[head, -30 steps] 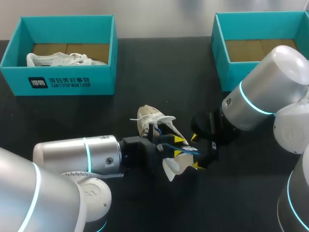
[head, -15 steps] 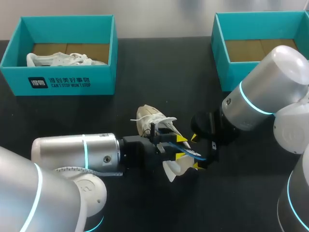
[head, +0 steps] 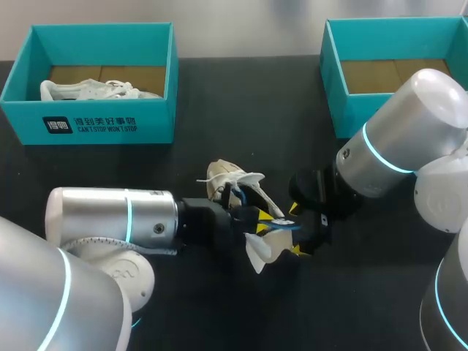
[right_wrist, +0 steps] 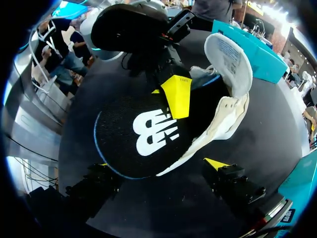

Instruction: Take the shoe out of the shoebox, open the shoe tongue, remove and reinsert the insole, then place the shoe into the shoebox

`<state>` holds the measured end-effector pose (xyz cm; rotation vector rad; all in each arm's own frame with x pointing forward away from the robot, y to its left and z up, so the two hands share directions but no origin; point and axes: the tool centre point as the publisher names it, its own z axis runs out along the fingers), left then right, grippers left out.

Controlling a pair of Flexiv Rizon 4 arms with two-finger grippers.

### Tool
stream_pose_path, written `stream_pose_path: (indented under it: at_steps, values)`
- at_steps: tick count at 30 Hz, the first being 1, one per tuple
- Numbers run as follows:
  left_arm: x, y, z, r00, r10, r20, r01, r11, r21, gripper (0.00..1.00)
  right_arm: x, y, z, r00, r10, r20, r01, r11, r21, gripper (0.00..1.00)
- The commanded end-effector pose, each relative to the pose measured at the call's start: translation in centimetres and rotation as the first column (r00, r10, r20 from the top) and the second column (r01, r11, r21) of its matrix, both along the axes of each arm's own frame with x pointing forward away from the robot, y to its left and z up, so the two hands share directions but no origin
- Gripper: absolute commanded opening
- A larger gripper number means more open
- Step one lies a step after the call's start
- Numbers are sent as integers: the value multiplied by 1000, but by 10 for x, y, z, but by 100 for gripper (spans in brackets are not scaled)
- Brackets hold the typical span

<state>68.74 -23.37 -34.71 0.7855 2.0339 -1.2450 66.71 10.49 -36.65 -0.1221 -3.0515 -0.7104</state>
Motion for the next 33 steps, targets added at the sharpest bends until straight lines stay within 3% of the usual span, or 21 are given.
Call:
stream_pose_path:
  at_steps: [1,6,14,16,18,24,26,33]
  values:
    - [12,1,-8,1000,1,-21,0,998,65,0,-1,0,0,1000,-1,2,1,1000,-1,100]
    - [14,4,-8,999,23,-29,-21,998,66,0,-1,0,0,1000,-1,2,1,1000,-1,100]
    - [2,4,10,999,0,-46,1,1000,17,0,-1,0,0,1000,-1,2,1,1000,-1,100]
    - [0,3,13,999,-11,-49,11,1000,9,22,-1,0,0,1000,-1,2,1,1000,-1,100]
    - [-3,2,16,999,-17,-49,17,1000,3,32,-1,0,0,1000,-1,2,1,1000,-1,100]
    - [-6,2,20,998,-34,-60,33,999,-14,35,-1,0,0,1000,-1,2,1,1000,-1,100]
    - [-8,2,20,997,-41,-69,40,999,-9,42,-1,0,0,1000,-1,2,1,1000,-1,100]
    - [-12,5,25,994,-72,-78,72,997,2,38,-1,0,0,1000,-1,2,1,1000,-1,100]
